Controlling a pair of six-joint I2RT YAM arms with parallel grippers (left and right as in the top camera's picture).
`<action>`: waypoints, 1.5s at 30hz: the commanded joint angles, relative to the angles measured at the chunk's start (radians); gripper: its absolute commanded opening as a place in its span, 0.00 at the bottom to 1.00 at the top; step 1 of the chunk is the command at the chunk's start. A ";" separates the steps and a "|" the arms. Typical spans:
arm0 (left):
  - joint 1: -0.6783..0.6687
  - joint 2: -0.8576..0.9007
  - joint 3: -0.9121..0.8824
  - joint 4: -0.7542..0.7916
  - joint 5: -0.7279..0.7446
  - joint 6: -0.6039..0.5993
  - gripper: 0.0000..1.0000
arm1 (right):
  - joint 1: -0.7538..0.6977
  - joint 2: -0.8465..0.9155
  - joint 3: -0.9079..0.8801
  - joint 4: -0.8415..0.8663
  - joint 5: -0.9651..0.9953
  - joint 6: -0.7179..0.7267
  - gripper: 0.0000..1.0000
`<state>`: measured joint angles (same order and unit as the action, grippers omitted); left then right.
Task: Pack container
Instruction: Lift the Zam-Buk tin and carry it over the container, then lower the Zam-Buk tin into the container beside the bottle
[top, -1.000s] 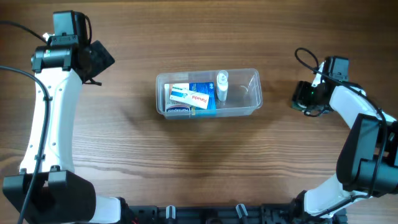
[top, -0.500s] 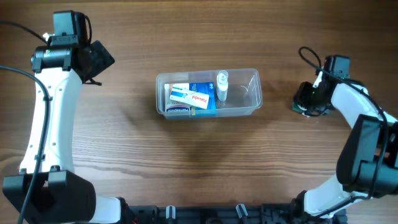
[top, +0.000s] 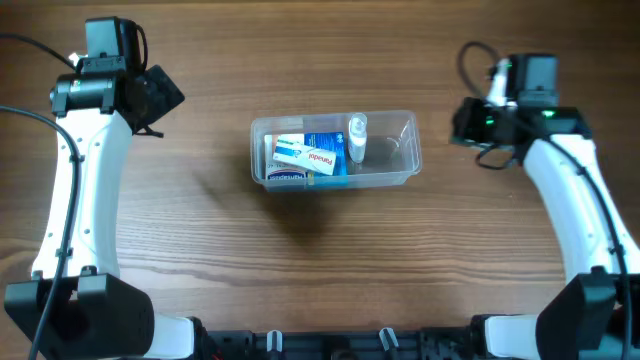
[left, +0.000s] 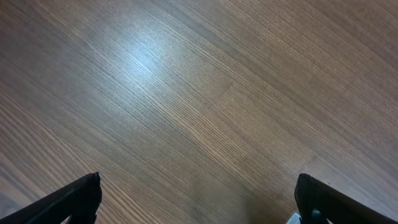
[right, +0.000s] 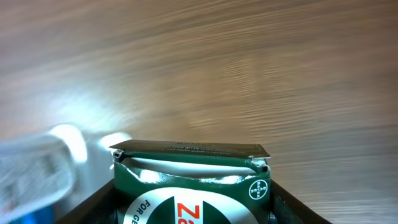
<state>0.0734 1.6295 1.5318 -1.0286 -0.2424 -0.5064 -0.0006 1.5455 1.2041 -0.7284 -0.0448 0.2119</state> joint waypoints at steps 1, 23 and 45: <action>0.003 -0.005 0.011 0.003 -0.013 0.004 1.00 | 0.110 -0.038 0.012 -0.018 -0.008 0.027 0.58; 0.003 -0.005 0.011 0.003 -0.013 0.004 1.00 | 0.402 0.051 0.011 0.064 0.135 0.119 0.60; 0.003 -0.005 0.011 0.003 -0.013 0.004 1.00 | 0.402 0.157 -0.002 0.053 0.110 0.077 0.63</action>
<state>0.0734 1.6295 1.5318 -1.0286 -0.2424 -0.5064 0.3988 1.6886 1.2026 -0.6758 0.0719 0.3012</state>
